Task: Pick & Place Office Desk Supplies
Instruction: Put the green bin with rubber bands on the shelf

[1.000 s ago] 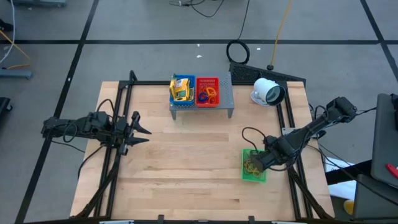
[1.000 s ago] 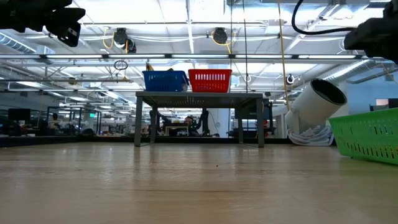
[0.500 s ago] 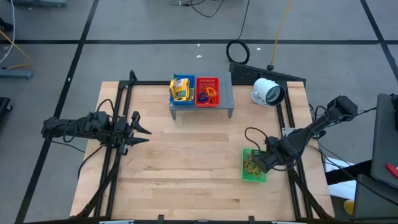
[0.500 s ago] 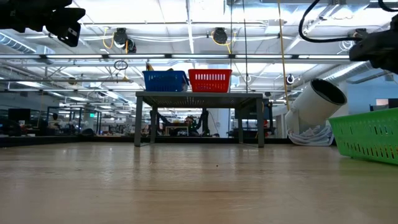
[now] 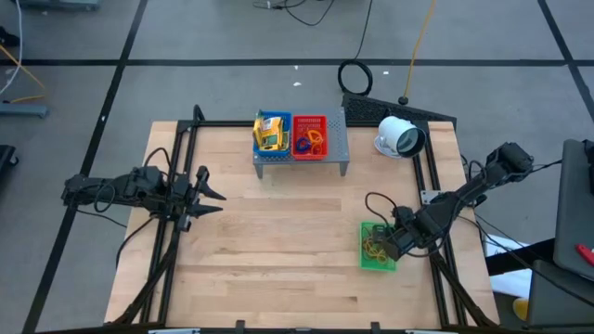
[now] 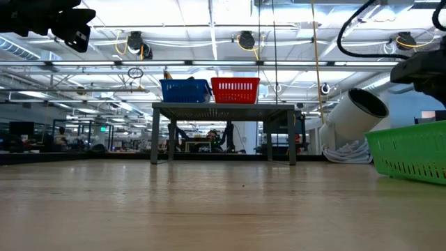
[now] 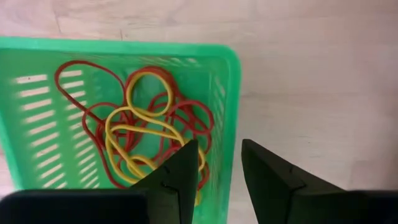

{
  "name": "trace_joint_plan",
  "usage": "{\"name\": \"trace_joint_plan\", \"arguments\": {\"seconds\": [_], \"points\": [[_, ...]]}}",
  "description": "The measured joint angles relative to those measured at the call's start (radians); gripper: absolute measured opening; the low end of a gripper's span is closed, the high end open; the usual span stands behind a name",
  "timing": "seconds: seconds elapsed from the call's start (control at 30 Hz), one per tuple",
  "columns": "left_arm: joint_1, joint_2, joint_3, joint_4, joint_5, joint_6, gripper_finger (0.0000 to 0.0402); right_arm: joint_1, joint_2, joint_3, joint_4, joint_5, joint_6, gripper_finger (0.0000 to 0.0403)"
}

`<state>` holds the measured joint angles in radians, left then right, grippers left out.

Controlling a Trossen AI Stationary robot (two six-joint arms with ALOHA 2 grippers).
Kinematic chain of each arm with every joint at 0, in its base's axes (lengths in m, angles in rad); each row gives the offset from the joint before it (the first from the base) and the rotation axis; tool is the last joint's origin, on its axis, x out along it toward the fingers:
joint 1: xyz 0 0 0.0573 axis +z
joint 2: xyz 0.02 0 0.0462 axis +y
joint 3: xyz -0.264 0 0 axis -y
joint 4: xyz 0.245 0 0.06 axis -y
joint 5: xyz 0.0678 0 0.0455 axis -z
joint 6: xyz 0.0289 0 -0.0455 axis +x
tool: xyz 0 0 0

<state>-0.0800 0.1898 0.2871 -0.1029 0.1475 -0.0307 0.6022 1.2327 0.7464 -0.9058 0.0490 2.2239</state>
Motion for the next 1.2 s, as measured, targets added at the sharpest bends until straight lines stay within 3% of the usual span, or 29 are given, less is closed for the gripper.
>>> {"name": "trace_joint_plan", "arguments": {"seconds": [0.43,0.57,0.73,1.2], "points": [[0.0,0.0,0.0,0.0,0.0,0.0,0.0143,0.02,0.0,-0.076,0.068,0.0,-0.039,0.0113],[0.0,0.0,0.0,0.0,0.0,0.0,0.0143,0.04,0.0,-0.079,0.066,0.003,-0.032,0.0082],[0.0,0.0,0.0,0.0,0.0,0.0,0.0143,0.064,0.0,-0.079,0.07,0.036,-0.03,0.0009],[0.0,0.0,0.0,0.0,0.0,0.0,0.0143,0.056,0.0,-0.011,0.083,0.12,-0.103,0.0001]]}}
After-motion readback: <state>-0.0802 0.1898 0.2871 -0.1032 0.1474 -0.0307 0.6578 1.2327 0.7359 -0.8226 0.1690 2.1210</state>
